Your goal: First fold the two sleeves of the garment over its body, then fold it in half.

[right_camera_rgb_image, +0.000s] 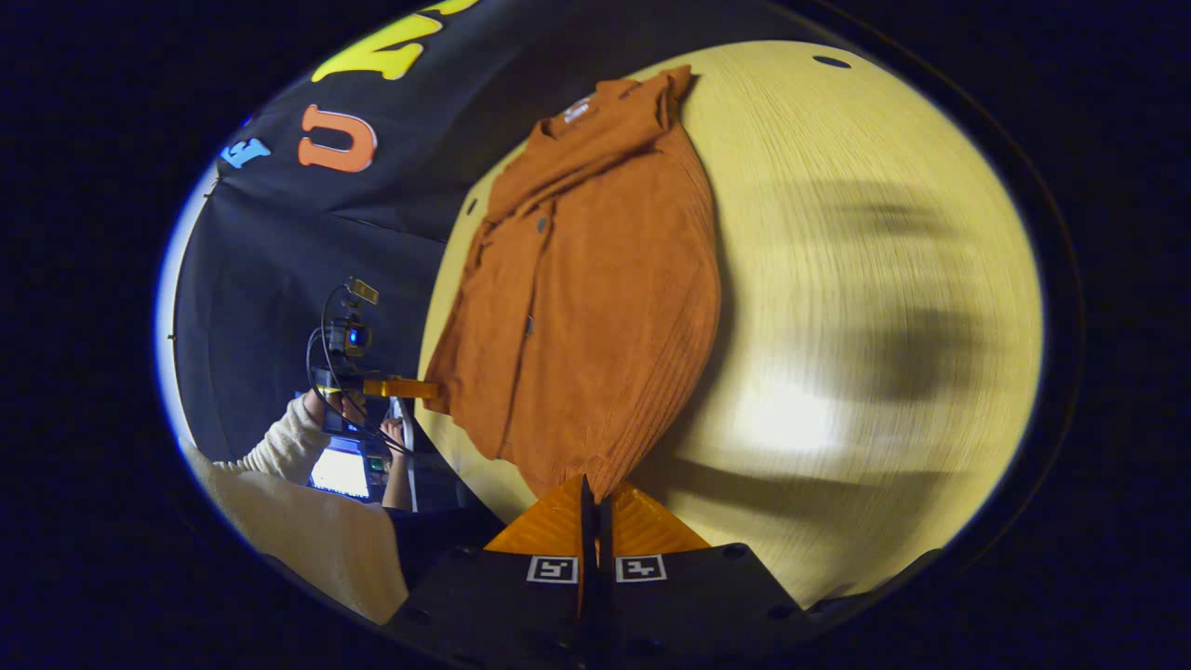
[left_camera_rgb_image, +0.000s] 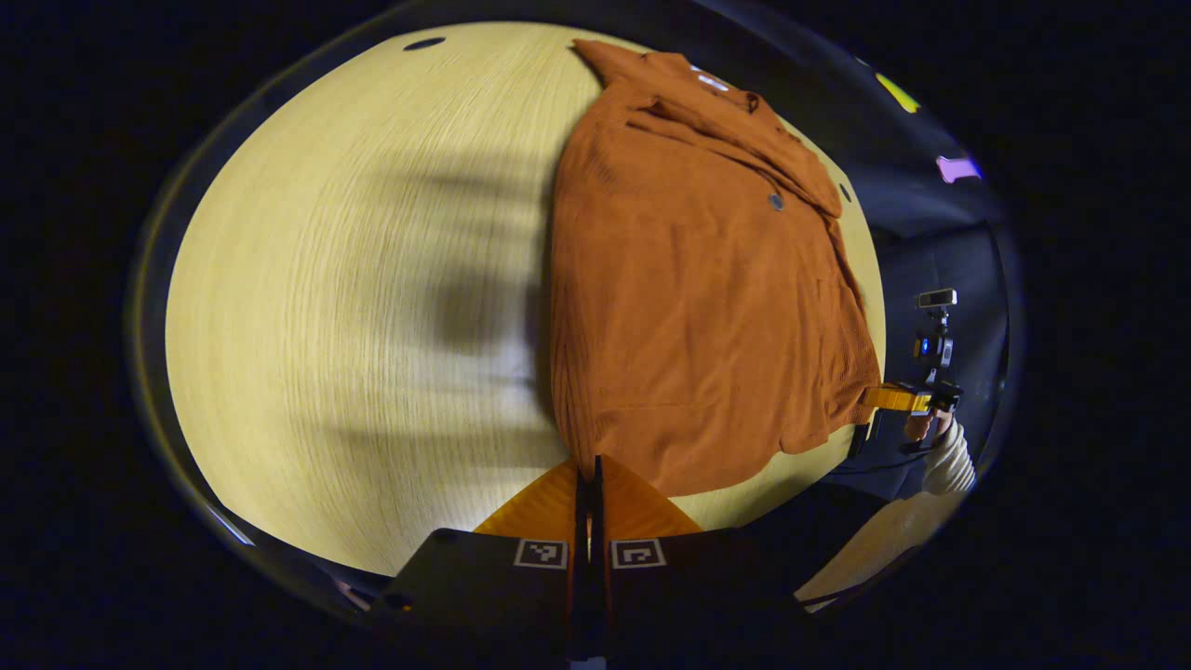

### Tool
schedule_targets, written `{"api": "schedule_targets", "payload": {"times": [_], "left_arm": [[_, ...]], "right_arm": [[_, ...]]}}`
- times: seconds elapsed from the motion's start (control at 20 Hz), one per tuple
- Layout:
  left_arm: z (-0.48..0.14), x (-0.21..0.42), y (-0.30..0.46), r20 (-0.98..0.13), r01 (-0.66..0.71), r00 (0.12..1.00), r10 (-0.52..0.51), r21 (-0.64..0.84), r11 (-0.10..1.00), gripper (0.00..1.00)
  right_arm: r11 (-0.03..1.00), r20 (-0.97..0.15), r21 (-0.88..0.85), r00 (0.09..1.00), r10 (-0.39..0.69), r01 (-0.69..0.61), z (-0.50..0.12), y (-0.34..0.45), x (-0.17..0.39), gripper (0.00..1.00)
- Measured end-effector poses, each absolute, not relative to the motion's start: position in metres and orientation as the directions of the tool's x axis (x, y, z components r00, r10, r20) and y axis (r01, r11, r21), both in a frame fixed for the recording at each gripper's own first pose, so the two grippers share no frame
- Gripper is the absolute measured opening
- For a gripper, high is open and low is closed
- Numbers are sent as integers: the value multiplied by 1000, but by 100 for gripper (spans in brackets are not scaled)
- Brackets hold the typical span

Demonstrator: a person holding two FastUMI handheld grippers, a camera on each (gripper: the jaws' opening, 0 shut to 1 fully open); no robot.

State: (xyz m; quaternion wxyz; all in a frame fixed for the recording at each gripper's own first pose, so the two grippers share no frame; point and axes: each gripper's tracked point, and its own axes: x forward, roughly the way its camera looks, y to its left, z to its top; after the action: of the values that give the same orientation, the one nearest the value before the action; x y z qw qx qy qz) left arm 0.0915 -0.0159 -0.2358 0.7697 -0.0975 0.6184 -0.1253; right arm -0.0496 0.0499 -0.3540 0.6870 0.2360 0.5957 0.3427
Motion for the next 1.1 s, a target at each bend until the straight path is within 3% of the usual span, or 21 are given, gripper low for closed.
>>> {"api": "schedule_targets", "payload": {"times": [0.35, 0.5, 0.65, 0.85, 1.1], "left_arm": [[-125, 166, -56, -885, 311, 395, -247, -124, 942, 3], [-87, 202, -92, -849, 385, 453, -271, -88, 919, 3], [-58, 251, -77, -792, 455, 534, -294, -23, 890, 3], [-19, 313, -72, -717, 440, 624, -310, -5, 898, 3], [2, 391, -73, -606, 399, 702, -374, -101, 911, 3]], "right_arm": [[593, -552, 754, 217, 805, -283, -270, 73, 18, 0], [560, -492, 757, 270, 828, -337, -228, 85, 50, 0], [548, -451, 752, 320, 833, -367, -191, 90, 92, 0], [566, -433, 730, 381, 817, -384, -162, 99, 146, 0], [586, -417, 737, 458, 786, -335, -153, 113, 218, 0]]}}
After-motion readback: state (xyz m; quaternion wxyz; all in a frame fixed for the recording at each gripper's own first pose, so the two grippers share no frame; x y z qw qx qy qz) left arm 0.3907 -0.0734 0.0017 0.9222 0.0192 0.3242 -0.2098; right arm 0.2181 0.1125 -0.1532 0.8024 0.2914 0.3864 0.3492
